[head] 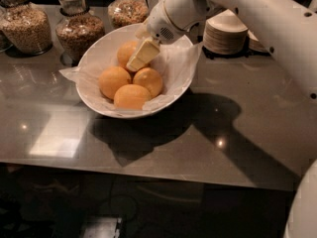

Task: Pick orange from white bowl

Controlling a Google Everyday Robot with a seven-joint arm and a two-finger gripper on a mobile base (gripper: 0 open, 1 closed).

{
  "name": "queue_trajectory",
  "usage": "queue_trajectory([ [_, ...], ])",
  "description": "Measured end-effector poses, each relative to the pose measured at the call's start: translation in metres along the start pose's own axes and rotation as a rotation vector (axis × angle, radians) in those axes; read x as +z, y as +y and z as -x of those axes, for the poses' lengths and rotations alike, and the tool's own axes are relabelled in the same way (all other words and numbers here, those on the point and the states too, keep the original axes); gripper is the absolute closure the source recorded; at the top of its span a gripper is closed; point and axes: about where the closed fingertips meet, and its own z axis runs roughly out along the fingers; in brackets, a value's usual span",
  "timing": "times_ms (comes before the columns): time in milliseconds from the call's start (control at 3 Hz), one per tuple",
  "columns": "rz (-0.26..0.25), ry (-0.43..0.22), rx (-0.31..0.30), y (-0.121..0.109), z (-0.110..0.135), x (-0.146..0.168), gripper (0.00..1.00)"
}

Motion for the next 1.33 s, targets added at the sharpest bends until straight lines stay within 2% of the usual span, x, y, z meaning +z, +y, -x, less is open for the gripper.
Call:
queue_trajectory([
  [667,0.062,-0.010,0.015,0.008,-0.005,0.029,0.27],
  [1000,0.066,-0.008,0.024,0.006,-0.007,0.031,0.32],
  [1333,0.043,0.011,0.026,-0.007,-0.014,0.032,0.51],
])
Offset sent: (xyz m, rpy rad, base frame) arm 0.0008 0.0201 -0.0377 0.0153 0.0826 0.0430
